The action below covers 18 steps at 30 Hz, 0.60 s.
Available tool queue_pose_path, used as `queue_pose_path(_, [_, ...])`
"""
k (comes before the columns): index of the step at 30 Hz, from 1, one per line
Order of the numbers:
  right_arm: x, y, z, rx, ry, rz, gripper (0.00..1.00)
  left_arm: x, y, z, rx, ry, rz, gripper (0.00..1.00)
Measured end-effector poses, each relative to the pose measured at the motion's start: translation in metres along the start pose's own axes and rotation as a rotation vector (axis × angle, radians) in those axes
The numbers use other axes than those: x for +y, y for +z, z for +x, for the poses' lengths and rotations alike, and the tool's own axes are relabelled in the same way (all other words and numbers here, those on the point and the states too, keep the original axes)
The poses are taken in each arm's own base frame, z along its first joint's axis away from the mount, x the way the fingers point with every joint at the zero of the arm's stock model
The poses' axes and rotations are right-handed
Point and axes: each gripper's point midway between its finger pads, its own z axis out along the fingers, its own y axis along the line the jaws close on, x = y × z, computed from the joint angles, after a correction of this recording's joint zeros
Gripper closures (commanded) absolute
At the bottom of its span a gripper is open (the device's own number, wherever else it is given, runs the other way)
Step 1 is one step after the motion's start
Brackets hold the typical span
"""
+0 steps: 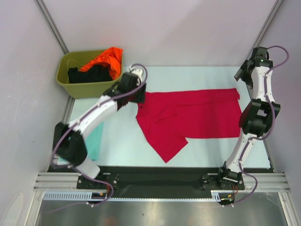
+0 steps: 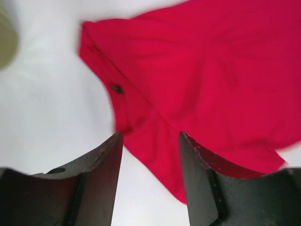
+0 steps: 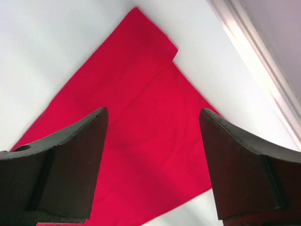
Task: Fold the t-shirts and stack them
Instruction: Fold the tshirt
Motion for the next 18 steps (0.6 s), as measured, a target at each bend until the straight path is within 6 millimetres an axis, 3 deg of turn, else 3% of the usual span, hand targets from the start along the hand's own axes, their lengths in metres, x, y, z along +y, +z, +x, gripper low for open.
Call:
queue_pose_path(3, [0.01, -0.034, 0.016, -0.013, 0.0, -0.041, 0.16, -0.036, -0.041, 0.036, 0.008, -0.015, 0.081, 0.43])
queue_pose_path(6, [0.03, -0.058, 0.06, 0.035, -0.049, -0.1, 0.16, -0.064, -0.065, 0.094, 0.1, -0.096, 0.169, 0.5])
queue_pose_path(10, [0.056, -0.082, 0.126, 0.107, -0.133, -0.196, 0.16, -0.076, -0.069, 0.185, 0.3, -0.285, 0.194, 0.52])
queue_pose_path(13, [0.057, -0.098, 0.171, 0.151, -0.172, -0.247, 0.15, -0.079, -0.071, 0.246, 0.451, -0.41, 0.164, 0.51])
queue_pose_path(15, [0.05, -0.106, 0.192, 0.17, -0.182, -0.257, 0.15, -0.084, -0.073, 0.264, 0.504, -0.457, 0.135, 0.48])
queue_pose_path(18, [0.036, -0.115, 0.219, 0.192, -0.196, -0.259, 0.15, -0.1, -0.072, 0.269, 0.544, -0.5, 0.087, 0.47])
